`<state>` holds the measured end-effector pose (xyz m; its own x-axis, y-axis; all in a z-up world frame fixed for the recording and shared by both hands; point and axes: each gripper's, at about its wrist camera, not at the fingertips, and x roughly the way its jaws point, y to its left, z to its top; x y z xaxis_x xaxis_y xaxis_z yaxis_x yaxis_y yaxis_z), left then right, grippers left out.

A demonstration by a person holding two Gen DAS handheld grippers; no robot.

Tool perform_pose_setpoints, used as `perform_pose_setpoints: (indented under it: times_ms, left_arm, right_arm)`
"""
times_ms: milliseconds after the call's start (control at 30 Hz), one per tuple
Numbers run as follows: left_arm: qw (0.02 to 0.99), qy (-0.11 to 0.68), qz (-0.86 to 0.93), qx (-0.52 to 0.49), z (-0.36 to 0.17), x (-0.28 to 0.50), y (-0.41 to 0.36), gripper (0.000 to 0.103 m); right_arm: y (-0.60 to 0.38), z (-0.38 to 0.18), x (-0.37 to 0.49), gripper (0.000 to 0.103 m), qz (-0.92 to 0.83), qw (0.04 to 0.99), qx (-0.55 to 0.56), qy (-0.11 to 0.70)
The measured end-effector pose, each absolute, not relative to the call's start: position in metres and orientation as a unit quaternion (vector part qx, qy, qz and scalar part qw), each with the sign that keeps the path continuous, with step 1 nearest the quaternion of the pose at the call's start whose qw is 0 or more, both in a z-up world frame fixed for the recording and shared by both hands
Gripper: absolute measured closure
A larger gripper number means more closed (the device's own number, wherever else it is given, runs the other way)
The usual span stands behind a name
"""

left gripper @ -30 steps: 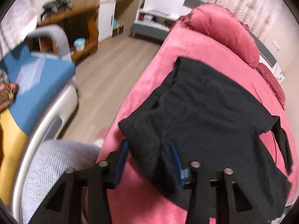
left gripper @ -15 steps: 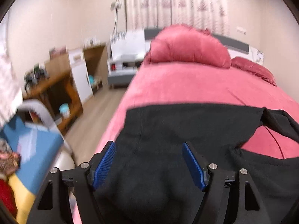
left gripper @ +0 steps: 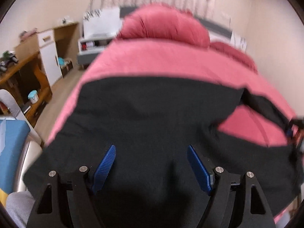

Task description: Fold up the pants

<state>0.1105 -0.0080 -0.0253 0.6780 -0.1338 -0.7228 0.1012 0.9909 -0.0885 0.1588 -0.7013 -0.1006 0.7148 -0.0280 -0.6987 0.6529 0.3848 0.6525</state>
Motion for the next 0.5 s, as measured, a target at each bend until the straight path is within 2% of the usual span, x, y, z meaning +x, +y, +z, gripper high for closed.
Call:
perform_pose_setpoints:
  times_ms: [67,200,300,400,467,500]
  left_arm:
    - [0.908,0.412,-0.073,-0.017,-0.035,0.114,-0.013,0.025]
    - [0.906,0.415,-0.085,-0.014,-0.040,0.114,-0.018,0.025]
    - [0.902,0.422,-0.092,-0.017,-0.045,0.111,-0.018,0.025]
    - [0.896,0.433,-0.094,-0.017,-0.050,0.109,-0.018,0.025]
    - [0.892,0.440,-0.098,-0.018,-0.052,0.104,-0.011,0.025]
    - [0.892,0.442,-0.097,-0.015,-0.051,0.102,-0.008,0.025]
  right_arm:
    - [-0.711,-0.081,0.164,0.094,-0.210,0.779,0.507,0.302]
    - [-0.730,0.005,0.155,0.095,-0.165,0.832,0.494,0.193]
    - [-0.740,0.046,0.145,0.095,-0.173,0.853,0.457,0.184]
    - [-0.749,0.026,0.143,0.095,-0.222,0.831,0.441,0.256]
    - [-0.759,-0.011,0.135,0.095,-0.258,0.793,0.463,0.299]
    - [-0.763,-0.032,0.128,0.091,-0.269,0.770,0.489,0.310]
